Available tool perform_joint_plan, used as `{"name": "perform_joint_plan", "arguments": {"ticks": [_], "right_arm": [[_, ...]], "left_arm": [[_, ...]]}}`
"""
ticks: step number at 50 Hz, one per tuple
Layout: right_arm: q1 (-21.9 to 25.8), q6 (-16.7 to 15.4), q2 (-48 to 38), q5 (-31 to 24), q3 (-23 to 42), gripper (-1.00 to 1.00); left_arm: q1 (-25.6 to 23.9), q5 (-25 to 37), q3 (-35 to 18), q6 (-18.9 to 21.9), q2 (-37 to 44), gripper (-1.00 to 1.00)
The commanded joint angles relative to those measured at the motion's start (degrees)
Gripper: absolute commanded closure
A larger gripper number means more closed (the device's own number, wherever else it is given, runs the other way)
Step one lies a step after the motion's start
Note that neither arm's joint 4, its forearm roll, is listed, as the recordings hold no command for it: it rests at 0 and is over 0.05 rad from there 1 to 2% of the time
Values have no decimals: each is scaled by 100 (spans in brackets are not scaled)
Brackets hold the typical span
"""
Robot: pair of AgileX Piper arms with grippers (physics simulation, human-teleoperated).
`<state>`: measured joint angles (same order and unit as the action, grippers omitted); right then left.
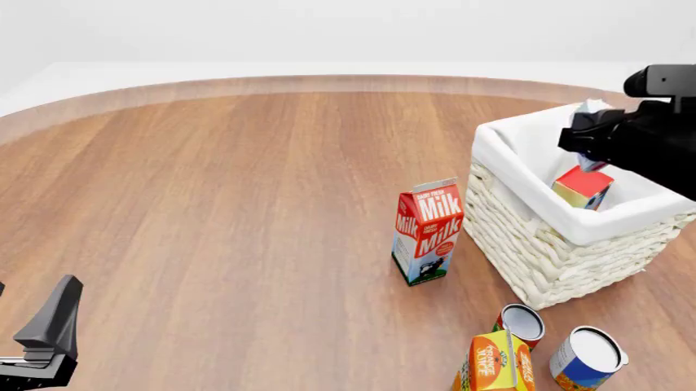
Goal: Pick up the cream cheese box and the butter, and put them in the basket.
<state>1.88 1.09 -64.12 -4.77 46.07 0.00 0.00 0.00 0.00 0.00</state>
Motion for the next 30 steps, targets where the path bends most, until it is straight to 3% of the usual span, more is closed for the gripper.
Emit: {"name": "perform_joint_plan", "arguments": {"ticks": [1, 30], "right_arm": [[-17, 11, -35, 39, 19, 100], [-123, -165, -207, 220, -8, 100]], "left_arm": [[0, 0, 0, 0, 0, -100], [0, 0, 0, 0, 0, -100]]}}
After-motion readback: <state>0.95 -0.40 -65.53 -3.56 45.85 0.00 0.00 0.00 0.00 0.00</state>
